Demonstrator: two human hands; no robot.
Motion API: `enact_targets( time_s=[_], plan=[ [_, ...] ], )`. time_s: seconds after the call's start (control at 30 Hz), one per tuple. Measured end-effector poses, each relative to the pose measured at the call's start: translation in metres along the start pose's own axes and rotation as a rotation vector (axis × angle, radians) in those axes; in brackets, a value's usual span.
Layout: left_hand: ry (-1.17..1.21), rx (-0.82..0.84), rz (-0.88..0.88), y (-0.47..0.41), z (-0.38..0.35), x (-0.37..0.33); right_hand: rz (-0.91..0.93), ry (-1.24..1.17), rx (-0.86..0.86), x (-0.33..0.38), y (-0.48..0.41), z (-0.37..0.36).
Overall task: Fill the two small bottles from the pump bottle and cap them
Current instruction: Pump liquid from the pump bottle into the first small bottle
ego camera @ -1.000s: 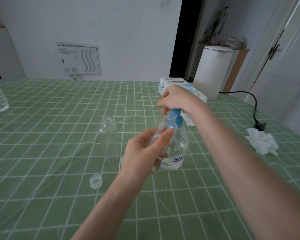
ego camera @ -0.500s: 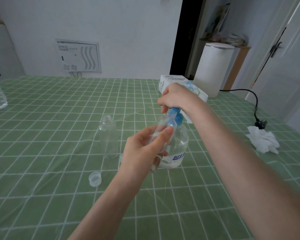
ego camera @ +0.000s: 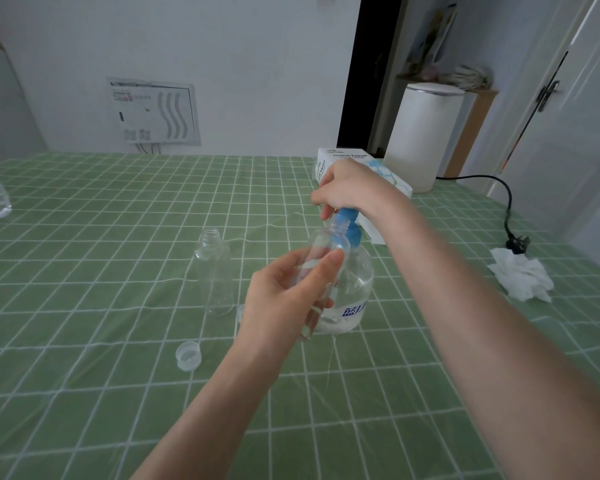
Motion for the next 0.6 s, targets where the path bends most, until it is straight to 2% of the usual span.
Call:
enact_targets(
  time_s=[0.6],
  plan=[
    [0.0, 0.002, 0.037, -0.001, -0.001, 0.006, -0.038, -0.001, 0.031, -0.008, 0.003, -0.011]
  ],
)
Point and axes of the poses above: each hand's wrist, its own y-axis away from the middle knuckle, its own z-axis out of the back of the hand, x = y × z, the point moved 6 cm from there along -y, towards the middle knuckle, and after that the axes turned 11 degrees about -y, right-handed, at the moved point
